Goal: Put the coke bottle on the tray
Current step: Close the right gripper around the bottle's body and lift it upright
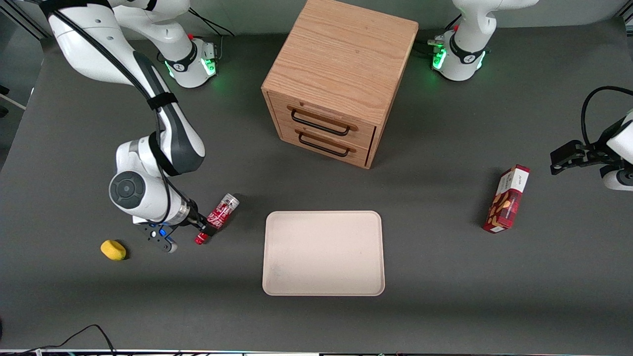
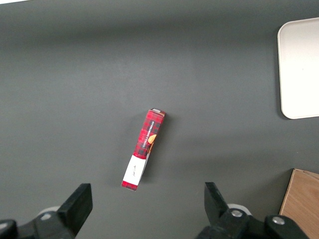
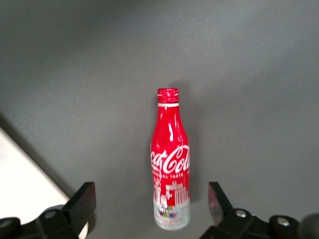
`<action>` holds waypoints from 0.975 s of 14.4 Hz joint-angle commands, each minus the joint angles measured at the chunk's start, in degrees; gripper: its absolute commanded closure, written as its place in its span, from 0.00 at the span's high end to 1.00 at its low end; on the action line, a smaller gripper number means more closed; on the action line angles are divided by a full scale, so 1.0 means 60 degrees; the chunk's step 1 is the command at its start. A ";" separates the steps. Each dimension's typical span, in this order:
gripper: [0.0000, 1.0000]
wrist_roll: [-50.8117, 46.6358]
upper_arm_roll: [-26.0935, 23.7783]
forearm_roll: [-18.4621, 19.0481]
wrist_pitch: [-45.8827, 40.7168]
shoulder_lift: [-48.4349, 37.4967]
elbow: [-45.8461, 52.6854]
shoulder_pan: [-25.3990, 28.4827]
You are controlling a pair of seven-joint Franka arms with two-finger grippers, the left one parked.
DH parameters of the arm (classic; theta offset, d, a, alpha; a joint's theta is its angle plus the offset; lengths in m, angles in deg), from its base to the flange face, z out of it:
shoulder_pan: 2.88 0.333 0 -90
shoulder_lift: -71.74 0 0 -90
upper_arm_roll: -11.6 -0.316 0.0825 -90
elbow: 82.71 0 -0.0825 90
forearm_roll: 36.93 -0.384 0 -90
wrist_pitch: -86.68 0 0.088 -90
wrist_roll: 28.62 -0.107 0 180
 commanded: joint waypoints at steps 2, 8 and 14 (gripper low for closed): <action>1.00 -0.1121 0.0025 0.0843 0.0812 0.0544 -0.0179 0.0257; 1.00 -0.1197 0.0025 0.1152 0.1107 0.1131 -0.0412 0.0403; 0.93 -0.1196 0.0025 0.1269 0.1165 0.1205 -0.0691 0.0535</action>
